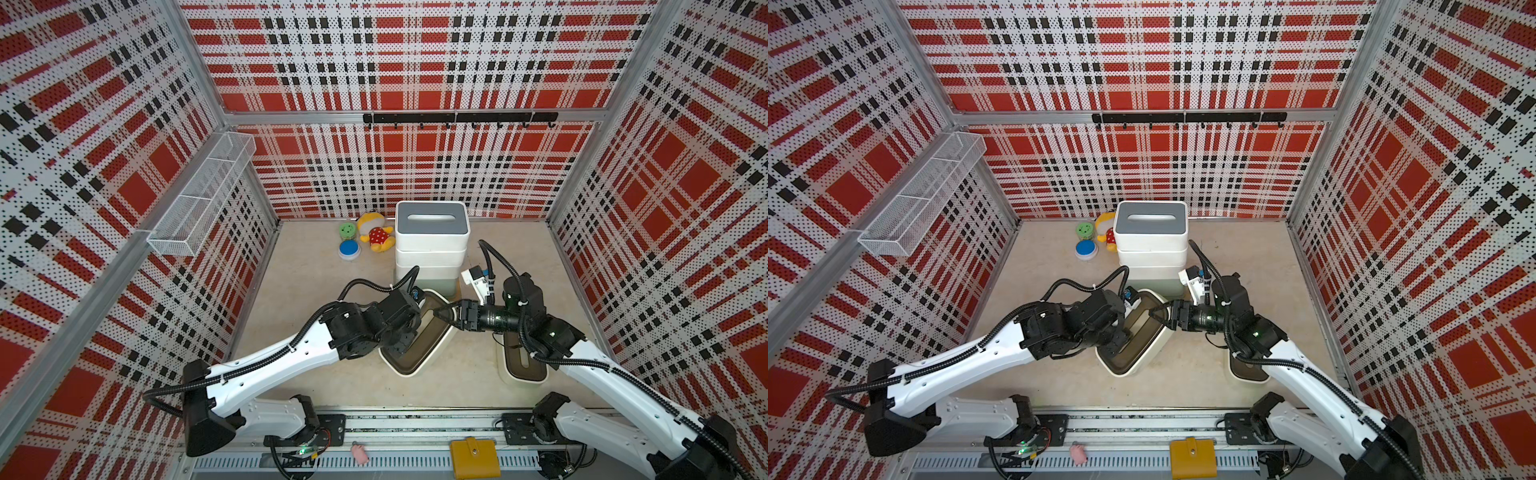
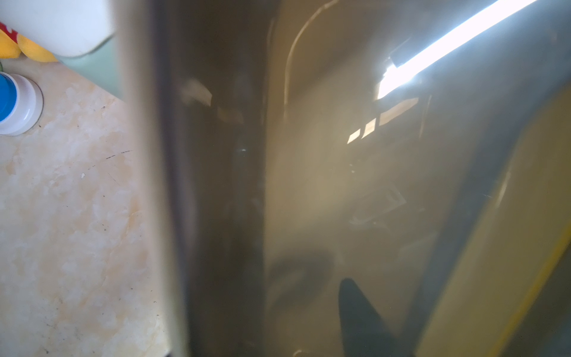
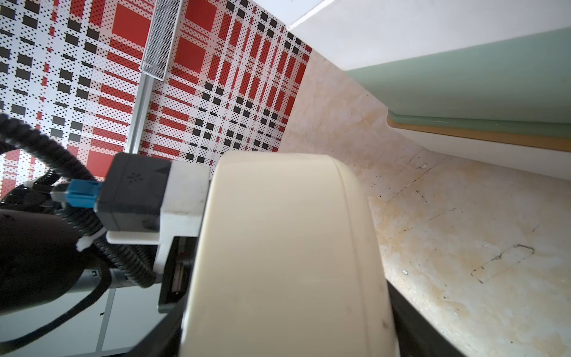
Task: Stack the tissue boxes
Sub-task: Pick up the tissue box from the center of the board.
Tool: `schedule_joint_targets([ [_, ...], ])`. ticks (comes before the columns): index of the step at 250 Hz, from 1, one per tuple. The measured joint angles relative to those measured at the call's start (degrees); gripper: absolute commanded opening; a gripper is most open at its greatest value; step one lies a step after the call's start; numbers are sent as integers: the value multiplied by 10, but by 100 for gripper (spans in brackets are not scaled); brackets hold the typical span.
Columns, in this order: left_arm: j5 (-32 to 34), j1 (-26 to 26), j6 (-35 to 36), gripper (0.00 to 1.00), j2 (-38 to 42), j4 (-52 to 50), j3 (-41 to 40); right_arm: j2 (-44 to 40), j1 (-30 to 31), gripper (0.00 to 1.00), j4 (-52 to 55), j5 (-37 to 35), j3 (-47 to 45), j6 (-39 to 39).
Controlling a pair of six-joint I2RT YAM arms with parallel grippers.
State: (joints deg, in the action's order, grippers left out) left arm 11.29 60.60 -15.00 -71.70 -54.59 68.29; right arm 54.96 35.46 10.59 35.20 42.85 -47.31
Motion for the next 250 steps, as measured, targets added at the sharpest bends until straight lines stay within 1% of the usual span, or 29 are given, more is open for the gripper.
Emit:
schedule_joint_targets([
  [70, 14, 2, 2, 51, 0, 1, 0, 3, 0, 62, -6, -3, 0, -5],
  [128, 21, 2, 0, 56, 0, -1, 0, 5, 5, 58, -9, -8, 0, -2],
  [148, 25, 2, -1, 60, 0, 3, -1, 1, 7, 57, -5, -15, 0, 0],
  [188, 30, 2, -10, 61, 1, 12, -1, -6, 9, 51, 3, -25, 0, 2],
  [250, 31, -2, -15, 65, 10, 15, -2, -6, 9, 48, 3, -28, 0, 2],
])
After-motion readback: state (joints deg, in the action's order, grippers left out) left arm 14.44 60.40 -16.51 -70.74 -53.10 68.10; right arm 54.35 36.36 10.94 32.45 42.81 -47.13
